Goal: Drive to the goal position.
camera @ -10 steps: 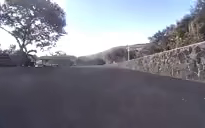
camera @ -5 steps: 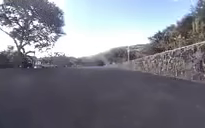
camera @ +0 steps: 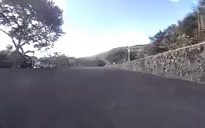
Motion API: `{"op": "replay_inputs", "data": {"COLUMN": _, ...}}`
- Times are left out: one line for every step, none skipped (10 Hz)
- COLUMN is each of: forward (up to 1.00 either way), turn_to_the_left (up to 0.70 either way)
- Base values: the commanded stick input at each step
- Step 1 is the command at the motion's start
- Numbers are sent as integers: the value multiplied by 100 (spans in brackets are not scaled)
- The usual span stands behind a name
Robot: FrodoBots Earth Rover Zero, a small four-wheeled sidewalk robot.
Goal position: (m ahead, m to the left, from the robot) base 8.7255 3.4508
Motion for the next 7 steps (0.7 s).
{"op": "replay_inputs", "data": {"forward": 70, "turn_to_the_left": 0}}
{"op": "replay_inputs", "data": {"forward": 70, "turn_to_the_left": 0}}
{"op": "replay_inputs", "data": {"forward": 70, "turn_to_the_left": 0}}
{"op": "replay_inputs", "data": {"forward": 70, "turn_to_the_left": 0}}
{"op": "replay_inputs", "data": {"forward": 70, "turn_to_the_left": 0}}
{"op": "replay_inputs", "data": {"forward": 70, "turn_to_the_left": 0}}
{"op": "replay_inputs", "data": {"forward": 70, "turn_to_the_left": 0}}
